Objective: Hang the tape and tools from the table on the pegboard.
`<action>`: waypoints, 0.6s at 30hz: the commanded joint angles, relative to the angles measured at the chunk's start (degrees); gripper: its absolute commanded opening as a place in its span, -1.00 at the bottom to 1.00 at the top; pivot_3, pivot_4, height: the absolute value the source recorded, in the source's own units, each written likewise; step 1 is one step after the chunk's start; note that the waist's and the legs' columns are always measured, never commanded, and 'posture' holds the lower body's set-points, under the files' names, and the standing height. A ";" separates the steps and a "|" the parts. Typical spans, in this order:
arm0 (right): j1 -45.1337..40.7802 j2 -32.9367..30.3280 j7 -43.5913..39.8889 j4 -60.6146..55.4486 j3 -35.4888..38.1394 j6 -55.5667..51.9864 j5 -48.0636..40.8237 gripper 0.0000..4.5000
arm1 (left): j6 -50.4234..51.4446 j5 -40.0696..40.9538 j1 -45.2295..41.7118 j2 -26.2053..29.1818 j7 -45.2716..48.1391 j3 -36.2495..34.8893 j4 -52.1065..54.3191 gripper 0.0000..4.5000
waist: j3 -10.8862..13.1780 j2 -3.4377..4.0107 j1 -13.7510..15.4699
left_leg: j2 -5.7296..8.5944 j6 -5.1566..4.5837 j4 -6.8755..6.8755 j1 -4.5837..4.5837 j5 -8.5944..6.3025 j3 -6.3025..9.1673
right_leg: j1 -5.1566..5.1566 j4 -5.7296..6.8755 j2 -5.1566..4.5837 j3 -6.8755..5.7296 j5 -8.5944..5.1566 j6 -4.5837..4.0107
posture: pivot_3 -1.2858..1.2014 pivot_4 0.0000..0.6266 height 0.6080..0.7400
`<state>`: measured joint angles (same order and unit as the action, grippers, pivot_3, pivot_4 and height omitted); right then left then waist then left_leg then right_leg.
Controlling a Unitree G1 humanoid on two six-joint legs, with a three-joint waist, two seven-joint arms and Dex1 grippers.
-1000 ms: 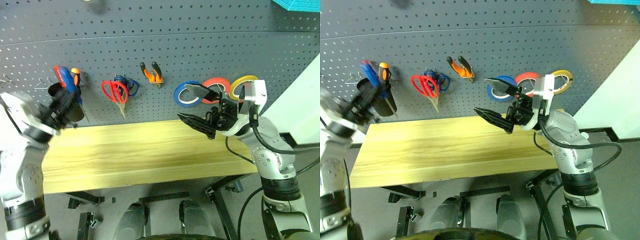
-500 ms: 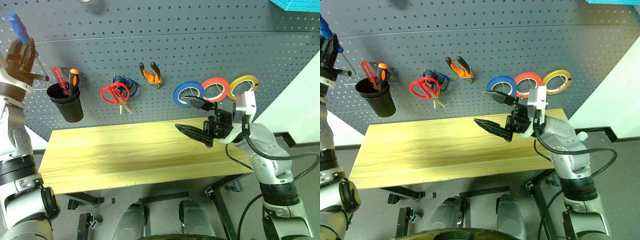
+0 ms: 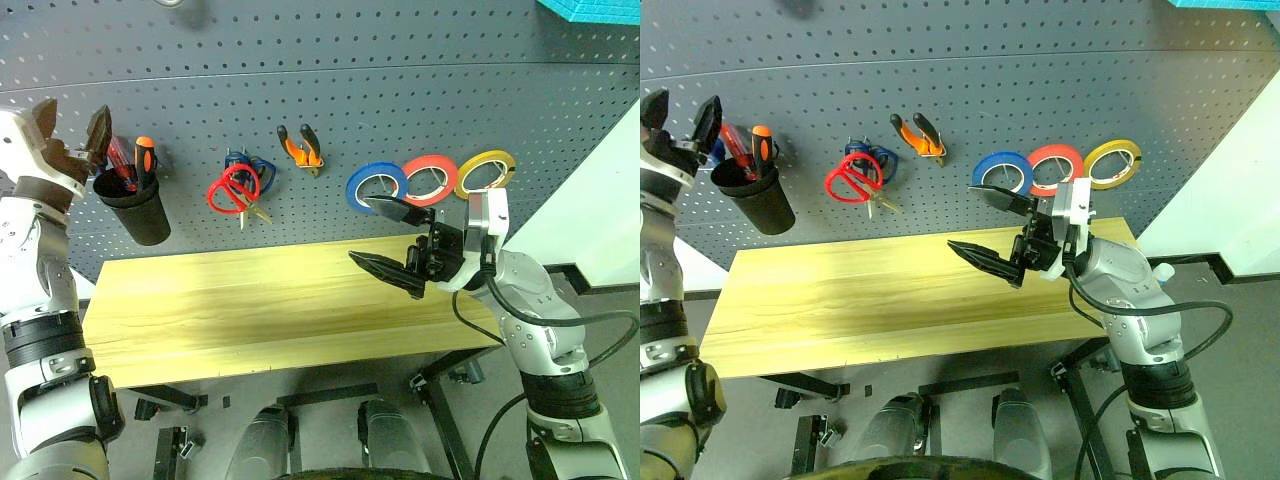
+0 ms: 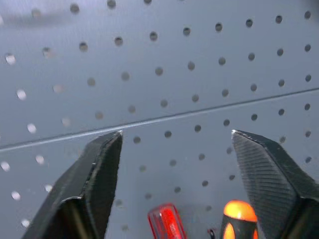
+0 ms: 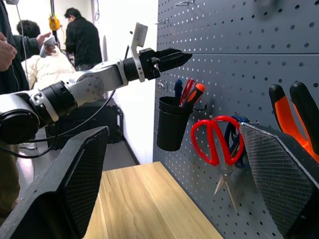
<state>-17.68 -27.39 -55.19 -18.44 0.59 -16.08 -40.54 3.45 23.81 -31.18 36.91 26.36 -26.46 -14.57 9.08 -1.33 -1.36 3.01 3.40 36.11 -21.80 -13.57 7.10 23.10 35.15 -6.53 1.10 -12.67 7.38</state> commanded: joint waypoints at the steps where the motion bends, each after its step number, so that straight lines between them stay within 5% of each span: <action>1: -0.90 0.02 -0.10 -1.23 0.30 0.02 0.16 0.97 | 1.12 1.57 -0.07 -0.10 -0.53 -1.10 2.65 0.60 | 0.00 0.00 0.05 | 0.00 0.00 0.00 0.00 0.00 0.00 | 0.00 0.00 0.00 0.00 0.00 0.00 | -0.01 -0.81 1.00; 18: 0.17 0.30 0.65 -2.71 -0.23 -0.93 0.38 0.97 | 3.02 1.73 1.07 -2.71 -0.68 0.21 3.19 0.60 | -0.01 -0.01 0.10 | 0.00 0.00 0.02 0.03 0.00 -0.01 | -0.01 0.03 0.00 0.02 0.00 0.00 | -0.02 -0.75 1.00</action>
<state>-17.15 -27.21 -54.67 -18.51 -0.29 -17.14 -39.64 6.32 24.49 -29.85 33.60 25.57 -25.46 -13.70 9.08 -1.34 -1.26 3.01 3.40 36.14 -21.78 -13.57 7.09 23.08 35.19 -6.53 1.12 -12.66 7.38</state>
